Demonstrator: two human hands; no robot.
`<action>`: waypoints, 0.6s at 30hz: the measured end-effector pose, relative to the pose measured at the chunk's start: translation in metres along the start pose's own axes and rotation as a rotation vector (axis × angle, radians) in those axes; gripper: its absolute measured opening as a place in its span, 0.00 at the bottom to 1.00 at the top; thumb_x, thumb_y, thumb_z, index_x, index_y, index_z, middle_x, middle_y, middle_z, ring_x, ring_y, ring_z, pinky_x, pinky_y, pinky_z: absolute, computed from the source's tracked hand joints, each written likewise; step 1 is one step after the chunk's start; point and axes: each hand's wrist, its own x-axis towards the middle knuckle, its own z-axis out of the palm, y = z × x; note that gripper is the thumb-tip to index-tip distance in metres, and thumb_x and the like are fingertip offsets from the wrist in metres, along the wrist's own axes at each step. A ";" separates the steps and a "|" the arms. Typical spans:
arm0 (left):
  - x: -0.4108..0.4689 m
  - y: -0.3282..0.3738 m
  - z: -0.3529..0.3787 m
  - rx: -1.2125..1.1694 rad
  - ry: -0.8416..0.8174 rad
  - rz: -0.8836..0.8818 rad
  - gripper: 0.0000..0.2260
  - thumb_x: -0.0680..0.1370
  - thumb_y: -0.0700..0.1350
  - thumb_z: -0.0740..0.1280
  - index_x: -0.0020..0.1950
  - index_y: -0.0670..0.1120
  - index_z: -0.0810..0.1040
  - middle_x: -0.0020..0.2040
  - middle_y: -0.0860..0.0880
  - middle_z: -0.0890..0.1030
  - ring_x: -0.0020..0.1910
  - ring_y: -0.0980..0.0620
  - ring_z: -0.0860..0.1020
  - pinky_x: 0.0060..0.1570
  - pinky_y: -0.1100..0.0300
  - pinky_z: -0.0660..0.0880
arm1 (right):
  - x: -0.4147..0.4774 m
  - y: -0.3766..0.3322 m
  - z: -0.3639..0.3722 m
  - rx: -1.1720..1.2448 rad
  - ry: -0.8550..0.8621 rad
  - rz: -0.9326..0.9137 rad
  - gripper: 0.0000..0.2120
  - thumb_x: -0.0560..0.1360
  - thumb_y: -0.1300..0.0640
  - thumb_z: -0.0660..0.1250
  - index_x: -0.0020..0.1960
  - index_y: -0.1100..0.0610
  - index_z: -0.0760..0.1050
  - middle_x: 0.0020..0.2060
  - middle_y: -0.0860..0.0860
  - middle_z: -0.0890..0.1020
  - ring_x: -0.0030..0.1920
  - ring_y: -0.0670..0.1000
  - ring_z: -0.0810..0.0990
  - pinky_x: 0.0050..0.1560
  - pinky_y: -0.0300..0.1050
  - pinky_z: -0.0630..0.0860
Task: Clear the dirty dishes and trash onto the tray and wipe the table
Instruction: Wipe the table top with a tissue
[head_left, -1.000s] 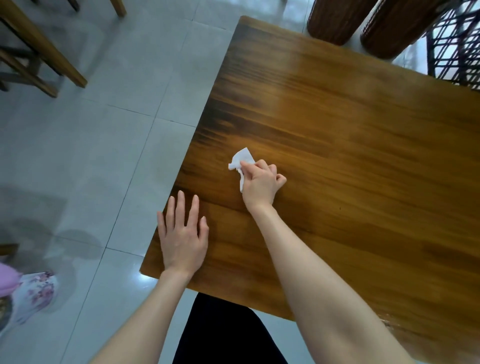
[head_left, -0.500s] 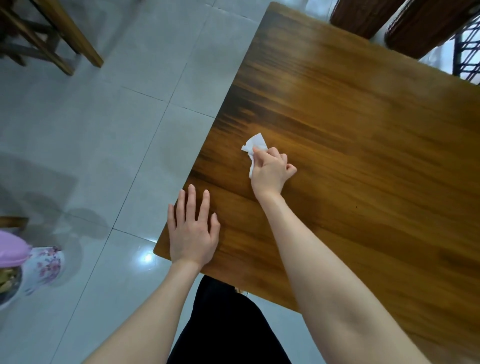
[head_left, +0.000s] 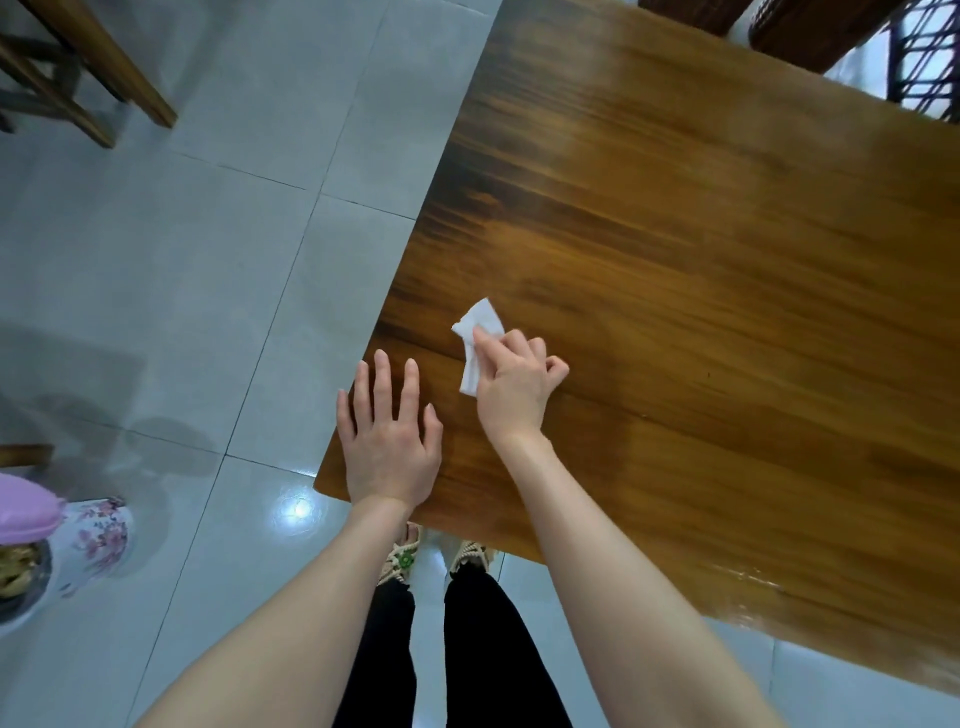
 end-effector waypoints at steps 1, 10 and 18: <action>-0.001 0.000 0.000 -0.004 -0.004 0.003 0.25 0.80 0.54 0.52 0.74 0.46 0.67 0.75 0.40 0.65 0.74 0.38 0.62 0.71 0.40 0.57 | -0.015 0.003 -0.002 -0.015 0.001 -0.025 0.12 0.79 0.60 0.63 0.58 0.52 0.81 0.46 0.51 0.81 0.49 0.55 0.74 0.49 0.46 0.52; -0.006 -0.003 -0.002 -0.021 -0.043 0.016 0.26 0.80 0.56 0.49 0.77 0.47 0.61 0.78 0.42 0.58 0.77 0.41 0.55 0.73 0.43 0.48 | -0.064 0.051 -0.030 -0.008 0.269 0.372 0.10 0.78 0.57 0.65 0.56 0.51 0.82 0.44 0.52 0.81 0.49 0.55 0.74 0.49 0.45 0.52; -0.008 -0.004 -0.002 -0.027 -0.032 0.094 0.24 0.82 0.54 0.50 0.77 0.48 0.60 0.79 0.43 0.56 0.78 0.42 0.51 0.74 0.45 0.42 | -0.110 0.009 0.000 0.006 0.226 0.272 0.11 0.79 0.55 0.65 0.58 0.51 0.82 0.44 0.51 0.81 0.48 0.53 0.74 0.47 0.42 0.49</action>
